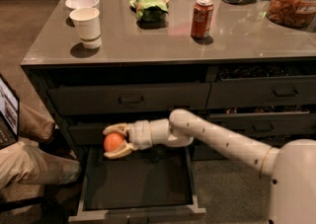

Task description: Pick orange from bottom drawer and place on counter

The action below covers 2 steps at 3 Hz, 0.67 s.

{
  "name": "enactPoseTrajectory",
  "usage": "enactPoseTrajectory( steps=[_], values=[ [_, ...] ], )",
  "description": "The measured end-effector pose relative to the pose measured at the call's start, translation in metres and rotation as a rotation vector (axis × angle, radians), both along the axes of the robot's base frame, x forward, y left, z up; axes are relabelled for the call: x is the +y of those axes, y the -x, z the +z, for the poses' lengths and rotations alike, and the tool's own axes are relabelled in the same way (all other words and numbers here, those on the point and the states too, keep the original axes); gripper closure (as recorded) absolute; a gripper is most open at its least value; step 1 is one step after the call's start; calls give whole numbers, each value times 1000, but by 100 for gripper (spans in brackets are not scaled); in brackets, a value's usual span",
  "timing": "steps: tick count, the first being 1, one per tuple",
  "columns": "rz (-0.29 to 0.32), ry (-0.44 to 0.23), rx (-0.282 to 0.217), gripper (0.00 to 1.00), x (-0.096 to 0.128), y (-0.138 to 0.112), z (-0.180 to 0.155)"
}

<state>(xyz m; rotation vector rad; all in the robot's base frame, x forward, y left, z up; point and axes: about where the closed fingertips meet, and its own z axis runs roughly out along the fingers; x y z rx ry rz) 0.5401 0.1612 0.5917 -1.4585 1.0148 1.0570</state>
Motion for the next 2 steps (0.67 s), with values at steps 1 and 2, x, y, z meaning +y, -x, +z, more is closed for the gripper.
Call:
enactPoseTrajectory(
  steps=[1, 2],
  values=[
    [24, 8, -60, 100, -26, 16, 129],
    [-2, 47, -94, 100, -39, 28, 208]
  ],
)
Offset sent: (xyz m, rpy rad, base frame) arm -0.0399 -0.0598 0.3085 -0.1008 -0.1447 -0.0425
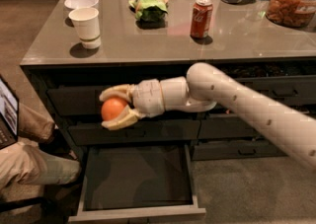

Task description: Pick orange from bottom drawer and place on counter

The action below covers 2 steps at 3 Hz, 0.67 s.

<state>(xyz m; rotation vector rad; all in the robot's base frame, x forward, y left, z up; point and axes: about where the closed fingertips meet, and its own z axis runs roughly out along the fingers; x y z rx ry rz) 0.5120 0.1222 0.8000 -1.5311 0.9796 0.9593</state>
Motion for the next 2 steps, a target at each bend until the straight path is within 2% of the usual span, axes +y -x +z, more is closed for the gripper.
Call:
enactPoseTrajectory(
  steps=[1, 2],
  values=[
    [-32, 41, -35, 100, 4, 13, 48],
    [-113, 57, -45, 100, 22, -3, 96]
  ],
)
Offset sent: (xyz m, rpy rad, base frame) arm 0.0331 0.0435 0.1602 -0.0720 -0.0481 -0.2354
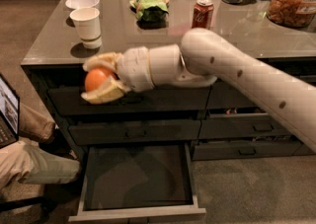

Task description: Pick orange from bottom drawer and place on counter

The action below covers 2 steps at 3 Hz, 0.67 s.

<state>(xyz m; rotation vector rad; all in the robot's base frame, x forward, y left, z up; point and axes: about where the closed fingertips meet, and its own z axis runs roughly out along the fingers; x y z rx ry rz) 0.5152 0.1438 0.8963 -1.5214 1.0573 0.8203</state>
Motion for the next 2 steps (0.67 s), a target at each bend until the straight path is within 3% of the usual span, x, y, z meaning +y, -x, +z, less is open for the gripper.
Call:
enactPoseTrajectory(
  steps=[2],
  values=[
    [-216, 20, 24, 100, 47, -116, 17]
  ],
)
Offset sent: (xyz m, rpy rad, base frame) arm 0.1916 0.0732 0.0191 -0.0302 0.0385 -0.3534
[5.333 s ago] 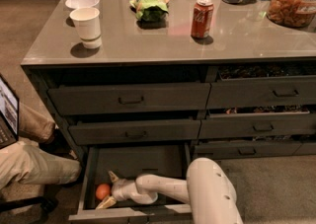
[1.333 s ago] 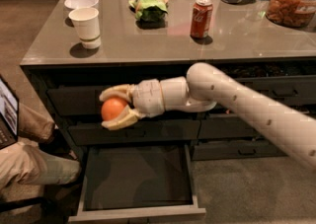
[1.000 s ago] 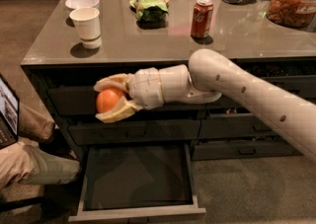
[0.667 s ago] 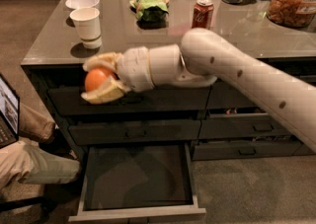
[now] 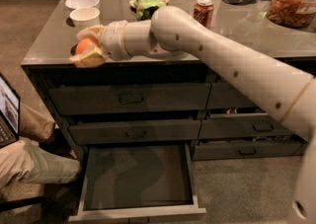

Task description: Pick orange from bottom drawer and place on counter

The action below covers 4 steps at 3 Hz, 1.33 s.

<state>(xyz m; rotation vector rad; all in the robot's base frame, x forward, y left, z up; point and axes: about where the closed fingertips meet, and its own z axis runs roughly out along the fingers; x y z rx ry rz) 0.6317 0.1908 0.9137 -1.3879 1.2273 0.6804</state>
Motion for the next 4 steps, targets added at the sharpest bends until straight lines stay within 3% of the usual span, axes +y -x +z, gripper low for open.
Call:
enactPoseTrajectory(
  steps=[1, 2, 3, 4],
  values=[
    [-58, 4, 7, 100, 14, -33, 1],
    [-90, 7, 11, 100, 23, -51, 1],
    [-99, -8, 24, 100, 18, -50, -5],
    [-164, -34, 64, 100, -16, -64, -26]
  ],
)
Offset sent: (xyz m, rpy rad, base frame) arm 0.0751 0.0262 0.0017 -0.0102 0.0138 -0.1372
